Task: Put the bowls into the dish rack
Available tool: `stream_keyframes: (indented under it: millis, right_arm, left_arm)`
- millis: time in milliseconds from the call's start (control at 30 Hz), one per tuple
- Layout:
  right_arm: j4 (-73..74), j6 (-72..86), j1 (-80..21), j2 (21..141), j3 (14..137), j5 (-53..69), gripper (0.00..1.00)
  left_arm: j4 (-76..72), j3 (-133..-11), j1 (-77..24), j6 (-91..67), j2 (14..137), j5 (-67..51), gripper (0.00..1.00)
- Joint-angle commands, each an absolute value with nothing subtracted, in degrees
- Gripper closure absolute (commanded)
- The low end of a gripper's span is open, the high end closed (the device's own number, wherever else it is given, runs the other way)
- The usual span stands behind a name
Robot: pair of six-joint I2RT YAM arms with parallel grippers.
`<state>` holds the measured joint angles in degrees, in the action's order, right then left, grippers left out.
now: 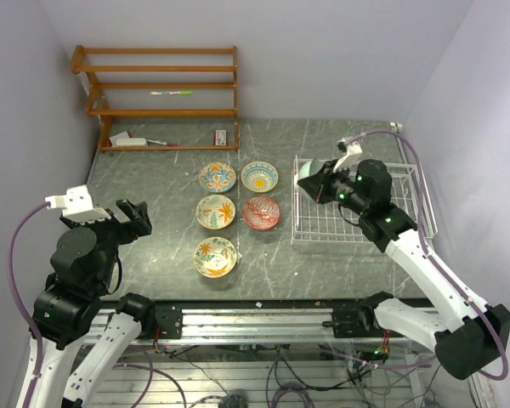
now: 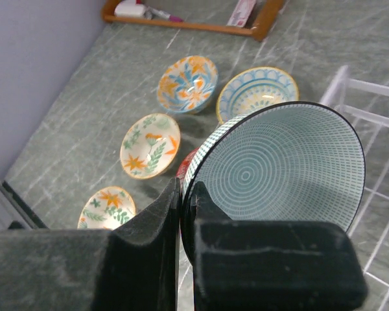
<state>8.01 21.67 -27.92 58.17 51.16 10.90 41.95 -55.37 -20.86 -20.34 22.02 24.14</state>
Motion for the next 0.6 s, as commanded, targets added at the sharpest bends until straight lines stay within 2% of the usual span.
stream_keyframes:
  millis: [0,200,567]
  right_arm:
    - [-2.9,26.2,-16.4,57.9,48.7,24.1,1.0]
    - [-18.8,39.6,-1.2,59.0,40.0,42.8,1.0]
    - [-31.5,48.0,4.3,65.9,35.7,52.3,1.0]
  left_arm:
    - [42.3,-56.3,-20.3,-19.6,21.5,23.3,0.02]
    - [42.1,-56.2,-20.3,-19.3,21.9,22.9,0.02]
    - [41.4,-55.4,-20.3,-19.5,22.5,22.4,0.02]
